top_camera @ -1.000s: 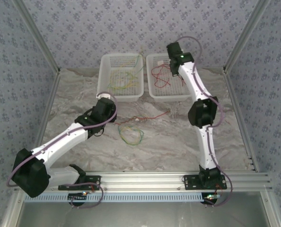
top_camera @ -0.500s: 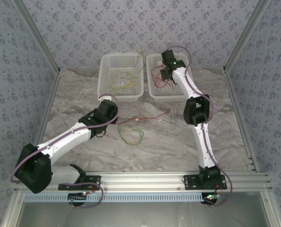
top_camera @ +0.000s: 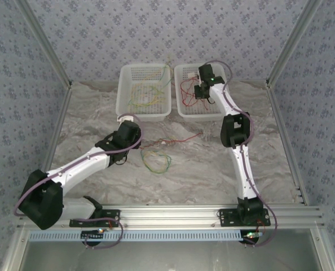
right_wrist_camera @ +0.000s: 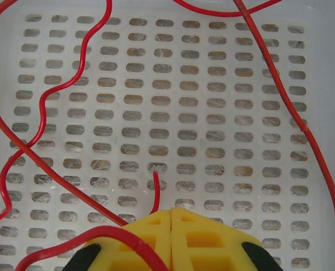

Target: Untangle the cables

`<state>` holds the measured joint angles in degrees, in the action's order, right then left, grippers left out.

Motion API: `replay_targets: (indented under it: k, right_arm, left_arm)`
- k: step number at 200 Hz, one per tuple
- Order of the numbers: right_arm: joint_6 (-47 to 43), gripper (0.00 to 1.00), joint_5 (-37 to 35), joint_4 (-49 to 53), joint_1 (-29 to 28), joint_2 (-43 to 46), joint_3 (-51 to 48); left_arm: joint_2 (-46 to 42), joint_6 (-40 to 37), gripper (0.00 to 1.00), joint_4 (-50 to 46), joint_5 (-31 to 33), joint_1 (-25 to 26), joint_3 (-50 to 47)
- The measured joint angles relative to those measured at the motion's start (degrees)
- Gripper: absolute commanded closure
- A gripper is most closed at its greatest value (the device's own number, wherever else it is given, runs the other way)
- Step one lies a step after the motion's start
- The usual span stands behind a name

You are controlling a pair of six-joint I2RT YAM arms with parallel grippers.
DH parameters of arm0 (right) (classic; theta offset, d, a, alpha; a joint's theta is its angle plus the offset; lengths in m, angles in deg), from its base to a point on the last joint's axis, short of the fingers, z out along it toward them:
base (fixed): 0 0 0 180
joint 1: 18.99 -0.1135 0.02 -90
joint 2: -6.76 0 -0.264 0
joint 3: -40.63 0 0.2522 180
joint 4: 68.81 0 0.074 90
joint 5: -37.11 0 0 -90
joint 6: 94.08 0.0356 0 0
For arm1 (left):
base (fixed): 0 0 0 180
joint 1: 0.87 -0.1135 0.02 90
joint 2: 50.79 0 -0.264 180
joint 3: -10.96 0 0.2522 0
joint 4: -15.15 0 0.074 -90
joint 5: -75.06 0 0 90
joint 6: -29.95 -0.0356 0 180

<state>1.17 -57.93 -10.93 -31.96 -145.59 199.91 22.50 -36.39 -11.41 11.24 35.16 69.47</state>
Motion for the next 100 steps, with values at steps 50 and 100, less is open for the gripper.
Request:
replay_targets:
  k: [50,100]
  right_arm:
    - [0.7,0.49,-0.9,2.1,0.3,1.0,1.2]
    - [-1.2,0.29,-4.6,6.6,0.2,10.3,1.8]
  left_arm:
    - [-0.2,0.0,0.35,0.1,1.6,0.0,0.0]
    - [-0.7,0.0,0.35,0.2,2.1,-0.2,0.0]
